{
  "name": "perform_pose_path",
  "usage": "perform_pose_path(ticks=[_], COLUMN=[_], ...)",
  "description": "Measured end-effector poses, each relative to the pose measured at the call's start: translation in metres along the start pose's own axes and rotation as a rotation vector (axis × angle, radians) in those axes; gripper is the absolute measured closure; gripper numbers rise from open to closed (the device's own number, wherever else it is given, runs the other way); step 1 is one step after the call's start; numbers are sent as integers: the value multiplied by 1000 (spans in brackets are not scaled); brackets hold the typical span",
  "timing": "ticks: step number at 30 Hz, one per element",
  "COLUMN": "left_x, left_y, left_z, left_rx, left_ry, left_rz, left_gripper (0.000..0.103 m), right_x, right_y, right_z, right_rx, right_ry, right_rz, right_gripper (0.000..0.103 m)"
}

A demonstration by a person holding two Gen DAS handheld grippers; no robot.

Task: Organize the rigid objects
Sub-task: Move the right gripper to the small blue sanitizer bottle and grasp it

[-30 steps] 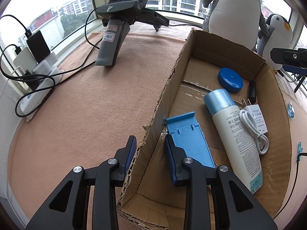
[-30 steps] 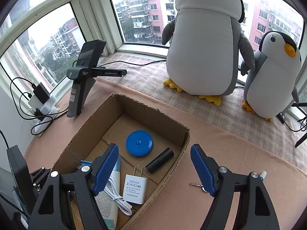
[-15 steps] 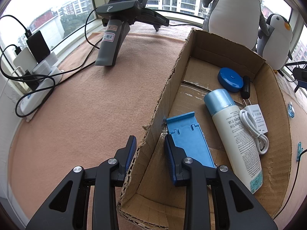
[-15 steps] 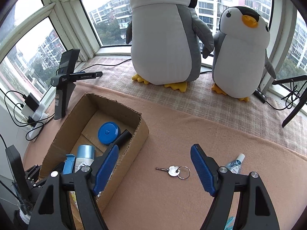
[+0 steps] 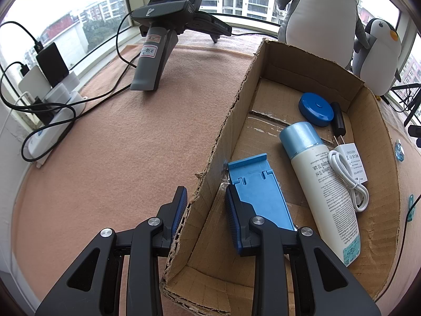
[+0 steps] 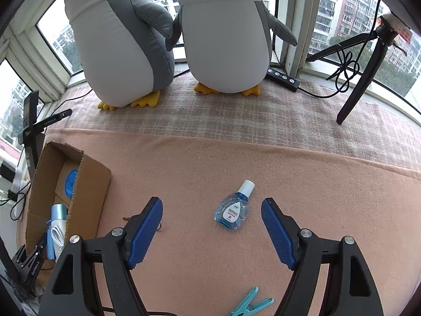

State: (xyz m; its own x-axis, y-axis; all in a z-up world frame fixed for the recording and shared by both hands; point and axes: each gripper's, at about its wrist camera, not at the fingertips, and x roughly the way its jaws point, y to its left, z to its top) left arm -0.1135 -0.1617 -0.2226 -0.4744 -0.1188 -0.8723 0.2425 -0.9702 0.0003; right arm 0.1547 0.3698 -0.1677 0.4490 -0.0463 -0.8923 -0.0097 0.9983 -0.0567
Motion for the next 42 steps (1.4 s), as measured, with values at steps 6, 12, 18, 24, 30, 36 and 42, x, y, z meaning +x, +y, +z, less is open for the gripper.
perform_pose_path(ticks=[6,12,18,24,30,36,42], left_x=[0,0,0,-1,-1,-1,-1], left_y=[-1,-1,0,-1,-1,-1,-1], left_z=[0,0,0,-1,-1,-1,-1], left_rx=[-1,0,0,0,-1,-1,0], left_ry=[0,0,0,0,-1,-1,-1], left_rz=[0,1,0,1,0,1,0], left_gripper=[75,75,75,75,75,75,75], right_x=[19,33,43,50,51,49,43], right_y=[-21,-27,-27,-21,-15,-15,-14], right_z=[0,0,0,0,-1,-6,-15], right_rx=[65,92,102,86,50,31,26], right_ry=[59,103,131,155,160,153,135], right_rz=[-1,7,10,-9,-53,-50,-24], right_gripper=[36,41,48,61,72,72,72])
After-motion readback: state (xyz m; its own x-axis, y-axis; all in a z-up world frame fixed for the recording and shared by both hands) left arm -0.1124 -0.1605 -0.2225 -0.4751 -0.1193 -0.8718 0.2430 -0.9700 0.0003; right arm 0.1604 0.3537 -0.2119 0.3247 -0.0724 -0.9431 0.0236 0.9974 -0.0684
